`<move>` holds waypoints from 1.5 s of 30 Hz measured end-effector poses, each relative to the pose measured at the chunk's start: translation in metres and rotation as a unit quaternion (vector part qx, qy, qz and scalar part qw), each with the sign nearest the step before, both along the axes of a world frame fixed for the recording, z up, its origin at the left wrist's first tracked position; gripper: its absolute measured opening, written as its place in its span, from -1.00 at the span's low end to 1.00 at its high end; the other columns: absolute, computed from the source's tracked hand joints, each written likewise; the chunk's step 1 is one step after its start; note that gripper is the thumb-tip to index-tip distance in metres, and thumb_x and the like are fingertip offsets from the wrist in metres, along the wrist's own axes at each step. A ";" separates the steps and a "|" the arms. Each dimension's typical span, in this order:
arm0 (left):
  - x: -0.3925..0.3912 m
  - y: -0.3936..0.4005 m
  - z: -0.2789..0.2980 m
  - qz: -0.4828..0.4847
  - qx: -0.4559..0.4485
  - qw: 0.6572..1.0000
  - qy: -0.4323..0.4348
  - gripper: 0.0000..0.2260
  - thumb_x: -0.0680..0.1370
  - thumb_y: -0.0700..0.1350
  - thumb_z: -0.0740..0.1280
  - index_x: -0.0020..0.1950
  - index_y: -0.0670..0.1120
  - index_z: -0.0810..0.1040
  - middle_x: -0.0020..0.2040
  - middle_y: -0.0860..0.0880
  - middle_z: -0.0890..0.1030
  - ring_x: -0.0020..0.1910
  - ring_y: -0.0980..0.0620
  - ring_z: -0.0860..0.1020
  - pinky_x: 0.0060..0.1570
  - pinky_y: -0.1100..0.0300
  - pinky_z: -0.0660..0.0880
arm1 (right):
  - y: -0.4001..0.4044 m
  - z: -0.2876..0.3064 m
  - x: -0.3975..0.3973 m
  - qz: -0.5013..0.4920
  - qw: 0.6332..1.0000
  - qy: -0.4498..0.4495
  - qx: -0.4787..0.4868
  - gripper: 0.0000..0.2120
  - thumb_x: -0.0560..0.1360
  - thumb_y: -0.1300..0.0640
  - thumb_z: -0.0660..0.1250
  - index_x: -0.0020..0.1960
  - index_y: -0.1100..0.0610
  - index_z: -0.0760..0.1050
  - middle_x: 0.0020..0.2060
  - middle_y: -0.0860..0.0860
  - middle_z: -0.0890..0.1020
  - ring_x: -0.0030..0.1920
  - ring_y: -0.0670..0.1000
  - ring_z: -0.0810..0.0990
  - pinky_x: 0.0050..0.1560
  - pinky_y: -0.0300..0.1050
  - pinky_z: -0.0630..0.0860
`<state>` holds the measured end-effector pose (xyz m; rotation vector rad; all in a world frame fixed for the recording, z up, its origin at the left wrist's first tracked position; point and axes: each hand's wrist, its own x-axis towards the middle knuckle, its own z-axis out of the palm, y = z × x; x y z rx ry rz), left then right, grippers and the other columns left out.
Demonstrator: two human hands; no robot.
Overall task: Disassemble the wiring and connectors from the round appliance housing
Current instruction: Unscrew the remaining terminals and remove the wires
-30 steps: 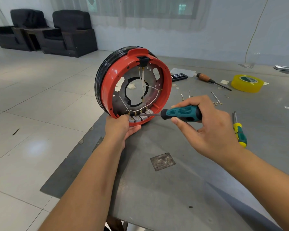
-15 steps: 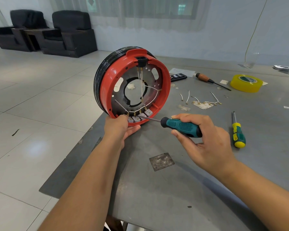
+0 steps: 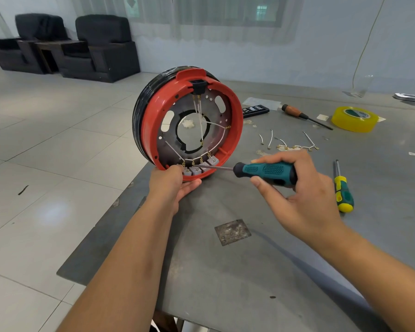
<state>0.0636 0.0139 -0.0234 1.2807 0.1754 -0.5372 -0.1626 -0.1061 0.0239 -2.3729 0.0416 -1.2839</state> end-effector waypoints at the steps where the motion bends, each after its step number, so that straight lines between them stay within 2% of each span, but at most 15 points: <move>1: 0.000 0.000 0.000 0.000 0.000 1.000 0.000 -0.66 0.69 -0.26 0.29 0.47 -0.14 0.42 0.09 -0.23 0.72 -0.21 -0.17 0.77 -0.32 0.13 0.68 | -0.002 0.004 0.001 -0.010 1.000 0.007 0.005 -0.66 0.52 0.04 0.47 0.21 0.04 0.42 0.05 -0.15 0.60 -0.01 -0.08 0.63 -0.12 -0.32 0.59; 5: 0.002 0.001 0.000 -0.001 -0.005 1.000 0.002 -0.64 0.69 -0.27 0.30 0.49 -0.13 0.41 0.20 -0.23 0.69 -0.14 -0.20 0.77 -0.31 0.11 0.68 | -0.010 0.015 0.005 -0.027 0.999 0.027 0.014 -0.64 0.51 0.03 0.50 0.19 -0.06 0.40 0.00 -0.03 0.64 -0.10 0.01 0.62 -0.17 -0.22 0.58; 9: 0.001 0.000 0.000 -0.001 -0.001 1.000 0.006 -0.62 0.69 -0.27 0.31 0.51 -0.10 0.41 0.22 -0.23 0.67 -0.18 -0.19 0.77 -0.32 0.10 0.68 | -0.011 0.018 0.008 -0.018 0.999 0.027 0.006 -0.60 0.49 0.09 0.52 0.20 -0.06 0.39 0.02 0.03 0.65 -0.01 -0.10 0.59 -0.15 -0.43 0.55; 15: 0.001 0.001 0.002 -0.004 0.002 1.000 0.009 -0.61 0.69 -0.27 0.30 0.51 -0.09 0.39 0.20 -0.23 0.68 -0.21 -0.16 0.77 -0.34 0.12 0.67 | -0.016 0.021 0.009 -0.019 0.999 0.024 0.036 -0.60 0.50 0.08 0.52 0.19 -0.10 0.38 -0.01 -0.06 0.60 -0.02 -0.05 0.61 -0.14 -0.13 0.62; 17: 0.001 0.001 0.002 -0.004 0.004 1.000 0.009 -0.61 0.69 -0.27 0.31 0.51 -0.09 0.40 0.21 -0.23 0.68 -0.13 -0.19 0.77 -0.34 0.12 0.67 | -0.017 0.022 0.007 -0.017 0.999 0.028 0.044 -0.60 0.50 0.06 0.51 0.19 -0.13 0.36 0.00 -0.06 0.60 0.02 -0.12 0.61 -0.12 -0.19 0.63; 20: 0.000 0.001 0.003 -0.005 0.006 1.000 0.010 -0.61 0.69 -0.26 0.32 0.52 -0.09 0.40 0.20 -0.23 0.68 -0.14 -0.19 0.77 -0.35 0.13 0.66 | -0.021 0.020 0.004 -0.017 0.998 0.024 0.059 -0.62 0.49 0.04 0.51 0.18 -0.11 0.38 -0.01 -0.15 0.59 0.06 -0.31 0.58 -0.08 -0.44 0.56; 23: 0.000 0.002 0.003 -0.004 0.000 1.000 0.007 -0.61 0.70 -0.24 0.32 0.51 -0.07 0.39 0.20 -0.23 0.68 -0.22 -0.15 0.77 -0.36 0.13 0.66 | -0.027 0.011 0.000 -0.006 0.991 -0.005 0.136 -0.66 0.47 0.01 0.51 0.14 -0.10 0.43 -0.02 -0.28 0.59 0.10 -0.24 0.62 -0.01 -0.38 0.58; 26: -0.001 0.002 0.002 -0.006 -0.007 1.000 0.001 -0.64 0.70 -0.24 0.33 0.48 -0.08 0.41 0.17 -0.22 0.69 -0.21 -0.15 0.77 -0.35 0.14 0.67 | -0.036 -0.003 -0.006 0.052 0.944 -0.055 0.321 -0.69 0.42 0.06 0.54 0.08 -0.09 0.50 0.00 -0.07 0.61 0.09 0.09 0.69 -0.01 -0.07 0.68; 28: 0.000 0.003 0.002 -0.006 -0.014 1.000 -0.002 -0.68 0.70 -0.24 0.33 0.44 -0.11 0.42 0.13 -0.23 0.70 -0.21 -0.14 0.77 -0.34 0.14 0.67 | -0.044 -0.014 -0.009 0.069 0.906 -0.071 0.411 -0.69 0.38 0.08 0.55 0.06 -0.02 0.54 0.00 0.09 0.57 0.06 0.18 0.71 -0.06 0.00 0.70; 31: 0.000 0.005 0.001 -0.009 -0.022 1.000 -0.004 -0.71 0.70 -0.23 0.33 0.42 -0.14 0.44 0.11 -0.22 0.72 -0.20 -0.13 0.77 -0.34 0.15 0.67 | -0.057 -0.028 -0.011 0.086 0.866 -0.056 0.489 -0.60 0.27 0.03 0.62 0.03 0.04 0.57 0.00 0.19 0.54 0.05 0.24 0.71 -0.05 0.06 0.69; 35: 0.000 0.008 0.001 -0.011 -0.026 0.999 -0.022 -0.71 0.70 -0.22 0.33 0.42 -0.12 0.46 0.13 -0.22 0.72 -0.17 -0.15 0.77 -0.34 0.18 0.65 | -0.067 -0.045 -0.009 0.122 0.846 -0.013 0.518 -0.57 0.23 0.05 0.67 0.00 0.07 0.56 0.06 0.27 0.63 0.12 0.27 0.69 -0.03 0.06 0.69; 37: 0.000 0.009 0.001 -0.013 -0.022 0.999 -0.027 -0.73 0.70 -0.21 0.33 0.41 -0.13 0.46 0.11 -0.22 0.72 -0.19 -0.14 0.77 -0.37 0.21 0.63 | -0.070 -0.048 -0.009 0.139 0.846 0.015 0.515 -0.51 0.20 -0.02 0.70 0.00 0.07 0.56 0.07 0.23 0.69 0.14 0.25 0.69 -0.01 0.04 0.68; 39: -0.001 0.010 0.001 -0.015 -0.022 0.999 -0.027 -0.73 0.70 -0.20 0.33 0.40 -0.14 0.47 0.11 -0.22 0.73 -0.20 -0.13 0.77 -0.37 0.22 0.63 | -0.076 -0.048 -0.012 0.107 0.879 0.069 0.460 -0.56 0.22 -0.06 0.67 -0.01 0.03 0.59 0.06 0.11 0.72 0.11 0.13 0.71 -0.03 -0.05 0.69; 42: -0.001 0.012 0.002 -0.022 -0.029 0.999 -0.026 -0.72 0.70 -0.19 0.33 0.41 -0.14 0.47 0.08 -0.22 0.74 -0.20 -0.14 0.77 -0.38 0.22 0.63 | -0.084 -0.045 -0.019 -0.018 0.941 0.186 0.283 -0.62 0.23 -0.21 0.60 -0.04 -0.14 0.58 -0.05 -0.16 0.72 -0.04 -0.12 0.70 -0.06 -0.28 0.62; 45: -0.003 0.013 0.004 -0.037 -0.031 0.998 -0.036 -0.75 0.70 -0.18 0.34 0.37 -0.15 0.49 -0.06 -0.21 0.77 -0.20 -0.16 0.77 -0.39 0.21 0.62 | -0.082 -0.046 -0.020 -0.030 0.958 0.250 0.137 -0.66 0.29 -0.27 0.51 -0.01 -0.21 0.55 -0.06 -0.30 0.67 0.02 -0.25 0.64 0.03 -0.38 0.54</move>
